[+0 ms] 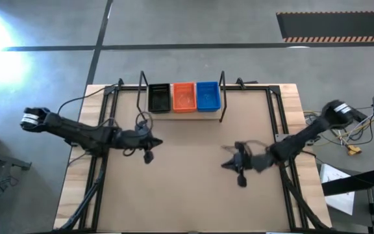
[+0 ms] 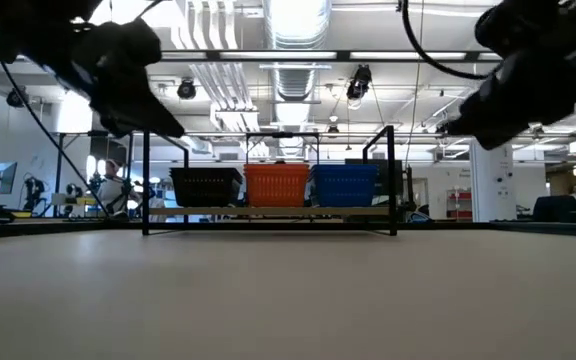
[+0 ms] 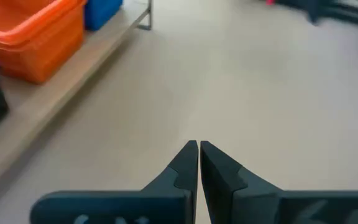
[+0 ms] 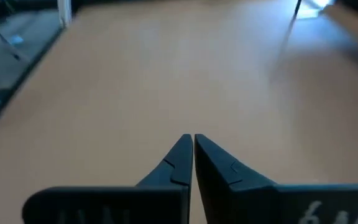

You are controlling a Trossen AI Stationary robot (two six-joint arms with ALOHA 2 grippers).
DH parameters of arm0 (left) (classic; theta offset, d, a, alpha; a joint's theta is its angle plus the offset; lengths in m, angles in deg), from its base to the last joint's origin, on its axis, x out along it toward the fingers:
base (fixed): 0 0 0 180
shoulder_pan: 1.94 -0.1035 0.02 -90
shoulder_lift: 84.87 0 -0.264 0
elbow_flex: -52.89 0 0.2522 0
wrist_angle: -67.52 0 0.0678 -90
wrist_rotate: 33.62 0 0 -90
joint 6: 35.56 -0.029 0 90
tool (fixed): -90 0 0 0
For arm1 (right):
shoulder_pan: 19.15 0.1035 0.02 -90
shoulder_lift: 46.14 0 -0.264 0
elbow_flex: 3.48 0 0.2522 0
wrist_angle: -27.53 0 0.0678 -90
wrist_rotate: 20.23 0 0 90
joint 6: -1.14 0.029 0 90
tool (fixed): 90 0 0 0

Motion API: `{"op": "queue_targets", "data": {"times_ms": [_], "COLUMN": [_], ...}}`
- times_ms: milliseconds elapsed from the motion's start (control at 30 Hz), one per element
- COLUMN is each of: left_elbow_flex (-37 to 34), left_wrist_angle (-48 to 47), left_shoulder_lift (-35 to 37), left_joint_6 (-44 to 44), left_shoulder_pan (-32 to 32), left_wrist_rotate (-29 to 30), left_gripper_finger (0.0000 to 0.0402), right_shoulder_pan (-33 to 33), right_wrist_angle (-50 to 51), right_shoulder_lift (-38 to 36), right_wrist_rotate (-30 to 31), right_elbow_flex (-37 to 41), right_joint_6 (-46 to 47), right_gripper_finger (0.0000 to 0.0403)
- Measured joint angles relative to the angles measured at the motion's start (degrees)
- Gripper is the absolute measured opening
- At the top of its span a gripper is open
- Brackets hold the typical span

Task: Stack baskets on shelf by color
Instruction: Return to Home Position

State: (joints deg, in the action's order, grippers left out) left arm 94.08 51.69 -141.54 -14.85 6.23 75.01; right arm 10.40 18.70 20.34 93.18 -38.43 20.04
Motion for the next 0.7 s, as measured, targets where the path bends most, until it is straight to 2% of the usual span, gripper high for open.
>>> {"op": "queue_targets", "data": {"times_ms": [100, 300, 433, 700], "left_elbow_flex": [-3.3, -5.4, -6.6, -13.2], "left_wrist_angle": [2.2, 2.0, 2.1, 2.0], "left_shoulder_lift": [3.1, 9.8, 15.6, 30.5], "left_joint_6": [0.1, -1.7, -4.8, -9.1], "left_shoulder_pan": [0.7, 0.6, -0.6, -7.8], "left_wrist_rotate": [0.0, 0.2, 0.3, -1.3], "left_gripper_finger": [0.0001, 0.0001, 0.0001, 0.0001], "right_shoulder_pan": [-6.3, -15.0, -17.1, -17.2], "right_wrist_angle": [0.0, 1.7, 5.3, 10.4], "right_shoulder_lift": [-9.9, -29.0, -39.1, -52.1], "right_wrist_rotate": [-6.4, -13.7, -14.5, -15.1], "right_elbow_flex": [3.8, 11.8, 15.0, 18.8], "right_joint_6": [-4.6, -6.1, -5.6, -7.2], "right_gripper_finger": [0.0009, 0.0009, 0.0009, 0.0009]}}
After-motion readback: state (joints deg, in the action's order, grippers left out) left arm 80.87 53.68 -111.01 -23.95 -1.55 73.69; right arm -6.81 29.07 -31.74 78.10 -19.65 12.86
